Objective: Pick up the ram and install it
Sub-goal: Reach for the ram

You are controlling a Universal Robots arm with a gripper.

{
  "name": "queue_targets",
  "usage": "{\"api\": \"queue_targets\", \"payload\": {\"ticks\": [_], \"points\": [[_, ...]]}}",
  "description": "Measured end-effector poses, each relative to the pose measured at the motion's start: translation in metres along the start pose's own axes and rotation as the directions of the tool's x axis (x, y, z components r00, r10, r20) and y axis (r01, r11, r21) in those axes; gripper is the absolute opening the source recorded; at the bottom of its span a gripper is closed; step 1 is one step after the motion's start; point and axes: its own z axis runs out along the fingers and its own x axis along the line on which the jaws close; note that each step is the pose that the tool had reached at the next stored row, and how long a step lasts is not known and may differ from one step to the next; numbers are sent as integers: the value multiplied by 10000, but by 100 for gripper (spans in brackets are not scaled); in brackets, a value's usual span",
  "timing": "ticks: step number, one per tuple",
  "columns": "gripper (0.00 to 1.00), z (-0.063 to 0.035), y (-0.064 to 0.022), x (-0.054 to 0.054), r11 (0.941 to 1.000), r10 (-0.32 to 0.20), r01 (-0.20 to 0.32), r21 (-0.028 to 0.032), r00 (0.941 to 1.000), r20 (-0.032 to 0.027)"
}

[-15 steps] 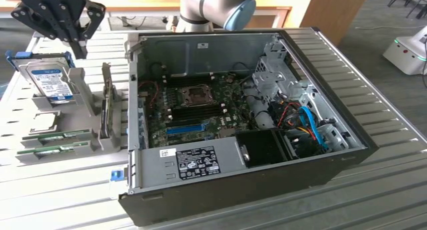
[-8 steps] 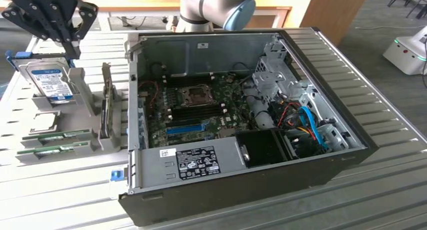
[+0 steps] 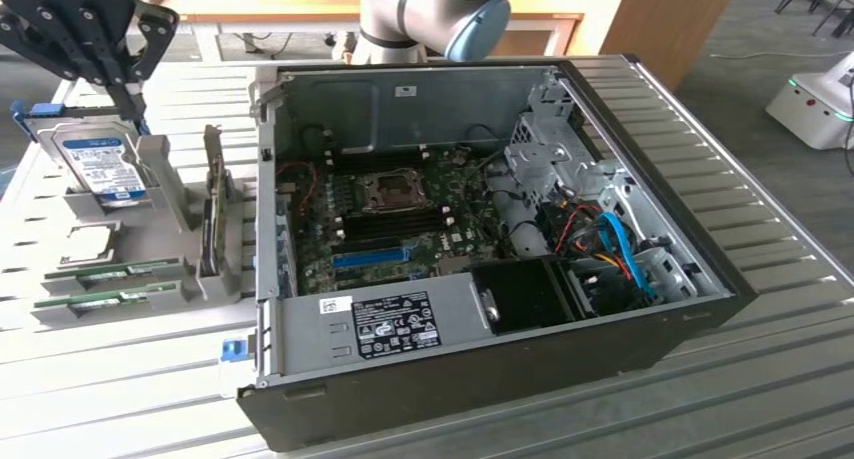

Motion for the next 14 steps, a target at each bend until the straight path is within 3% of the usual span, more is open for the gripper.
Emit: {"api": "queue_targets", "payload": {"ticks": [14], "points": [[11, 10, -20, 256, 10000, 2, -2, 5, 10000, -52]]}}
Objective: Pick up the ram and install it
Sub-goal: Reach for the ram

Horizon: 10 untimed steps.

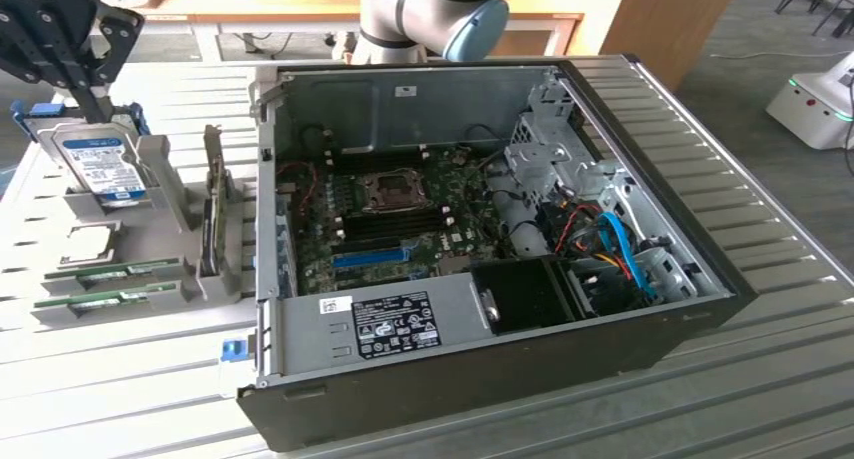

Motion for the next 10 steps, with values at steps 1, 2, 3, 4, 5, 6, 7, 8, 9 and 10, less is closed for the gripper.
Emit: {"api": "queue_targets", "payload": {"ticks": [1, 2, 3, 4, 5, 6, 7, 8, 9, 10], "points": [[11, 1, -1, 18, 10000, 1, -1, 0, 10000, -4], [11, 2, -3, 36, 10000, 1, -1, 0, 10000, -7], [11, 3, -4, 55, 10000, 1, -1, 1, 10000, -11], [11, 3, -6, 74, 10000, 1, -1, 1, 10000, -14], [11, 4, -7, 93, 10000, 2, -2, 1, 10000, -18], [11, 5, -8, 112, 10000, 1, -1, 1, 10000, -22], [11, 6, -10, 131, 10000, 1, -1, 1, 10000, -25], [11, 6, -11, 149, 10000, 2, -2, 2, 10000, -29], [11, 7, -13, 168, 10000, 2, -2, 2, 10000, -33], [11, 8, -14, 186, 10000, 2, -2, 2, 10000, -36]]}}
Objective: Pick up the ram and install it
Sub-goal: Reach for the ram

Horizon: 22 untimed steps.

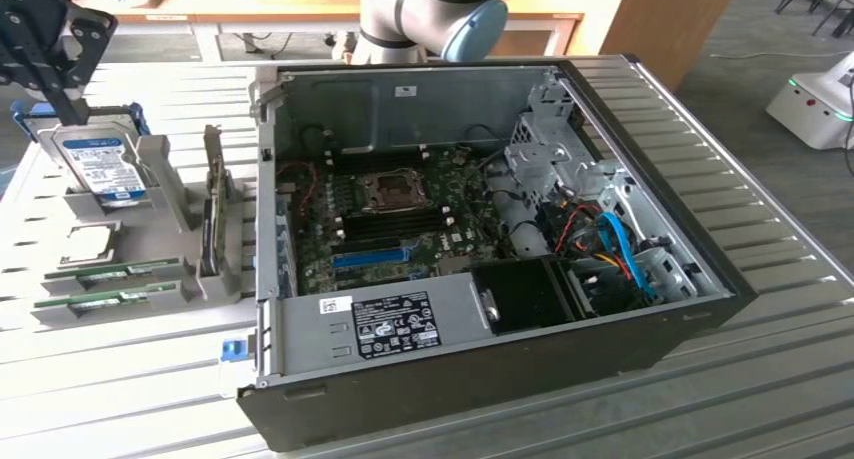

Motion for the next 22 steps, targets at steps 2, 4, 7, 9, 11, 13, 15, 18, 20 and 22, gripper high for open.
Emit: {"api": "queue_targets", "payload": {"ticks": [2, 4, 7, 9, 11, 13, 15, 18, 20, 22], "points": [[11, 1, -3, 37, 10000, 0, 0, 1, 10000, -9], [11, 3, -6, 72, 10000, 1, -1, 2, 10000, -16], [11, 5, -10, 126, 10000, 1, -1, 3, 10000, -29], [11, 7, -13, 161, 10000, 1, -1, 3, 10000, -38], [11, 9, -16, 197, 10000, 2, -2, 4, 10000, -46], [11, 10, -18, 231, 10000, 2, -2, 5, 10000, -55], [11, 12, -20, 264, 10000, 4, -4, 6, 10000, -63], [11, 14, -24, 305, 10000, 3, -3, 8, 10000, -82], [11, 15, -25, 317, 10000, 3, -3, 9, 10000, -86], [11, 14, -25, 318, 10000, 3, -3, 9, 10000, -87]]}}
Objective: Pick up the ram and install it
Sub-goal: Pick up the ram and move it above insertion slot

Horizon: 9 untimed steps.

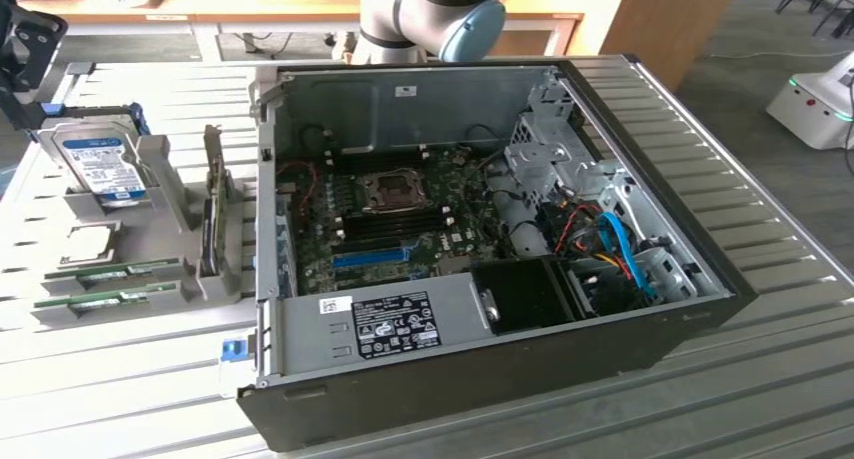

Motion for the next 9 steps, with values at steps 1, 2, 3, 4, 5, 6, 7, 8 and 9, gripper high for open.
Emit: {"api": "queue_targets", "payload": {"ticks": [1, 2, 3, 4, 5, 6, 7, 8, 9], "points": [[11, 0, 0, 0, 10000, 1, -1, 0, 10000, 0], [11, 0, 0, 0, 10000, 0, 0, 0, 10000, 0], [11, 0, 0, 0, 10000, 0, 0, 0, 10000, 0], [11, 0, 0, 0, 10000, 1, -1, -1, 10000, 0], [11, 0, 0, 0, 10000, 0, 0, 0, 10000, 0], [11, 0, 0, 0, 10000, 0, 0, 0, 10000, 0], [11, 0, 0, 0, 10000, 1, -1, -1, 10000, 0], [11, 0, 0, 0, 10000, 1, -1, 0, 10000, 0], [11, 0, 0, 0, 10000, 0, 0, -1, 10000, 0]]}}
